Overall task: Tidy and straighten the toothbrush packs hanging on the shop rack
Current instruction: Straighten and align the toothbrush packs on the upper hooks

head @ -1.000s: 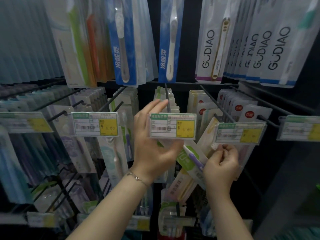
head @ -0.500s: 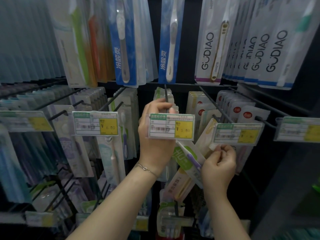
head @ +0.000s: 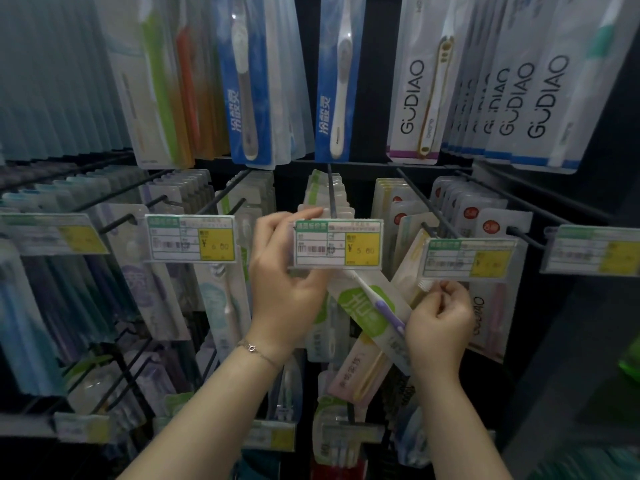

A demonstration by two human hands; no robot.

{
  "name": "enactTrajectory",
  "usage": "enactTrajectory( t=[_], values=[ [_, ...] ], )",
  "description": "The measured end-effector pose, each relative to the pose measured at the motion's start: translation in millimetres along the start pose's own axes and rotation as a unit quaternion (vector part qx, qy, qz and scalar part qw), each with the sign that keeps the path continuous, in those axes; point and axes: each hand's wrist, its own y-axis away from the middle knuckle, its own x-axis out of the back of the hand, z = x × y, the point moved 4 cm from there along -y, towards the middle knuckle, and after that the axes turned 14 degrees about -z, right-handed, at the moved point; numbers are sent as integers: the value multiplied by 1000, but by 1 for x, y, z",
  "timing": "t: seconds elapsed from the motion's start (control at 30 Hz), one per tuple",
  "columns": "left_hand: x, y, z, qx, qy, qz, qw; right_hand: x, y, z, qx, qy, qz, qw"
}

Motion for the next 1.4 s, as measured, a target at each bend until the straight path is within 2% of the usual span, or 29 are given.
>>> enactTrajectory(
  t=[0.13,0.33,0.53,1.0,1.17,1.23,1.33,1.4],
  values=[
    [-2,-1,-1,10,42,-5,999,0,0,1,-1,-1,-2,1000],
    [-10,-7,2,-15,4,57,998,-3,3,4,-8,-11,-9,1000],
    [-13,-14,9,-46,-25,67,996,-6,9,8,-18,-35,-16,999],
    [-16,-31,15,-56,-132,73,987,-17,15,20,-30,-67,-20,997],
    [-15,-29,11,-51,-96,101,989,-19,18,26,-44,-68,-26,996],
    [-16,-26,12,-44,-70,77,994,-21,19,29,-51,-70,-23,996],
    [-32,-27,0,70,-109,-70,989,-21,20,33,-58,-79,-10,995],
    [-33,-28,-15,109,-87,-94,986,-20,22,33,-54,-89,-3,995]
  ],
)
